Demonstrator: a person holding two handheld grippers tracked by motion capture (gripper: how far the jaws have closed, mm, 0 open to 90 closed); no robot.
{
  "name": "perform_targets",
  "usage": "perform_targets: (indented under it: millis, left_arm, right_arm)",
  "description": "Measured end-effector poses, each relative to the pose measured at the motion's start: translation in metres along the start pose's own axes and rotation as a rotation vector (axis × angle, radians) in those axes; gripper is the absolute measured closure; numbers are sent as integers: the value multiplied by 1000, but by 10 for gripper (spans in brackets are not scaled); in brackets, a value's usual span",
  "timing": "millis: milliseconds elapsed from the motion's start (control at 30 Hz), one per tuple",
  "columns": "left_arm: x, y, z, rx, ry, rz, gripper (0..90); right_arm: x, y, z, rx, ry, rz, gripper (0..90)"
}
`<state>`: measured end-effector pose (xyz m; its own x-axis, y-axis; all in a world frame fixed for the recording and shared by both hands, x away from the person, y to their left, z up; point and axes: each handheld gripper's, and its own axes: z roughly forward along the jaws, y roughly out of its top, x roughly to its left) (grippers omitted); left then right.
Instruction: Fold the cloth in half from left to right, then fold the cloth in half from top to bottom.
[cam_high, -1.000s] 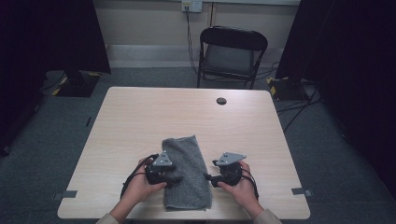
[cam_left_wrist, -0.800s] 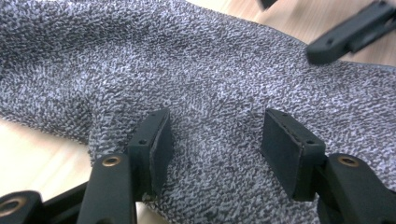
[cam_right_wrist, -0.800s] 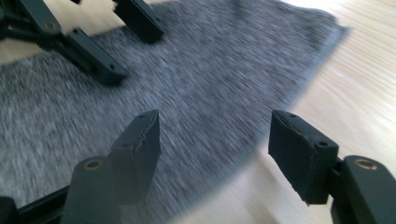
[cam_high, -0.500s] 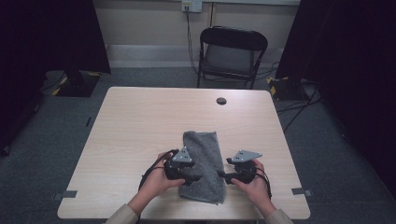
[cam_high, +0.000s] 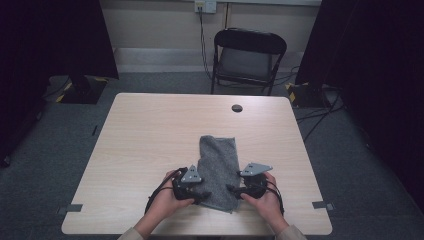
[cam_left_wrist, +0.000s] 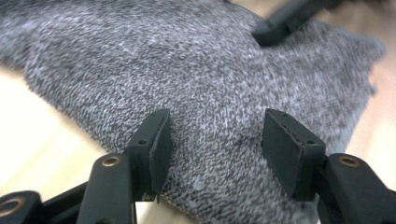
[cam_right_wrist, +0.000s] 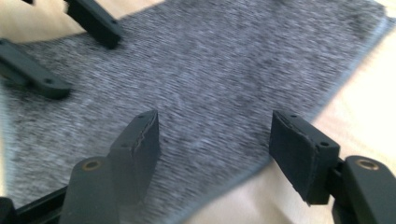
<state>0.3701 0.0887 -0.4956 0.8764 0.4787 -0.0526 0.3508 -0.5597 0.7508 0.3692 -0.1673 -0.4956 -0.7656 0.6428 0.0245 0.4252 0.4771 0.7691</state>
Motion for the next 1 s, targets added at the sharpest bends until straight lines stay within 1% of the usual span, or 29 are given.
perform_targets:
  millis: [33, 100, 133, 167, 233, 300, 367, 400, 433, 500, 567, 633, 667, 700, 733, 767, 800, 833, 867, 900, 933, 967, 1000]
  left_arm:
    - [3, 2, 3, -6, 3, -6, 421]
    - [10, 6, 9, -20, -1, -28, 420]
    - [12, 8, 9, -17, -3, -38, 414]
    - [13, 9, 9, -19, -4, -46, 394]
    - [10, 9, 4, -30, -15, -44, 357]
    - [4, 8, -4, -35, -45, -34, 358]
    - [-2, 8, -14, -37, -70, 0, 361]
    - [-6, 6, -20, -36, -91, 4, 367]
    - [-8, 6, -23, -27, -103, 4, 388]
    - [-13, 3, -29, -25, -104, 21, 381]
    - [-16, 2, -31, -24, -117, 28, 377]
    - [-20, 1, -30, -22, -127, 37, 380]
    - [-22, 1, -28, -18, -124, 54, 389]
    - [-23, 1, -25, -12, -124, 70, 409]
    - [-23, 0, -22, -1, -113, 75, 441]
    - [-22, -1, -20, 6, -89, 90, 479]
    - [-20, -2, -18, 17, -66, 97, 509]
    - [-17, -3, -16, 21, -52, 94, 527]
    - [-15, -5, -15, 14, -55, 72, 574]
    - [-13, -7, -14, 24, -65, 54, 619]
    - [-12, -7, -14, 20, -57, 46, 656]
    - [-12, -7, -15, 24, -55, 31, 715]
    - [-11, -6, -17, 33, -59, 13, 799]
  right_arm:
    - [-2, 1, 2, -2, 2, 7, 334]
    - [-5, 3, 2, 3, -4, 4, 334]
    - [-6, 3, 1, 5, -6, 6, 333]
    - [-7, 3, 0, 2, -7, 6, 333]
    - [-8, 2, -5, -3, -5, 5, 332]
    - [-8, 1, -11, -10, 1, 7, 331]
    - [-8, -2, -15, -7, 0, 4, 331]
    - [-8, -4, -17, -3, -2, 2, 331]
    - [-7, -6, -20, -4, -1, 5, 330]
    - [-7, -10, -24, -9, -1, 13, 329]
    - [-7, -13, -29, -8, -5, 20, 328]
    - [-6, -16, -34, -9, -6, 30, 328]
    - [-6, -17, -36, -11, -5, 31, 327]
    - [-5, -18, -39, -14, -6, 27, 327]
    - [-4, -19, -40, -15, -2, 31, 326]
    - [-3, -21, -42, -9, 2, 31, 325]
    - [-3, -22, -43, -10, 3, 28, 325]
    - [-2, -22, -44, -13, 4, 31, 324]
    - [-2, -23, -44, -13, 11, 35, 323]
    - [-1, -25, -44, -11, 14, 34, 323]
    - [0, -26, -44, -6, 15, 31, 322]
    - [1, -27, -43, 0, 20, 28, 323]
    - [2, -27, -42, 1, 25, 24, 323]
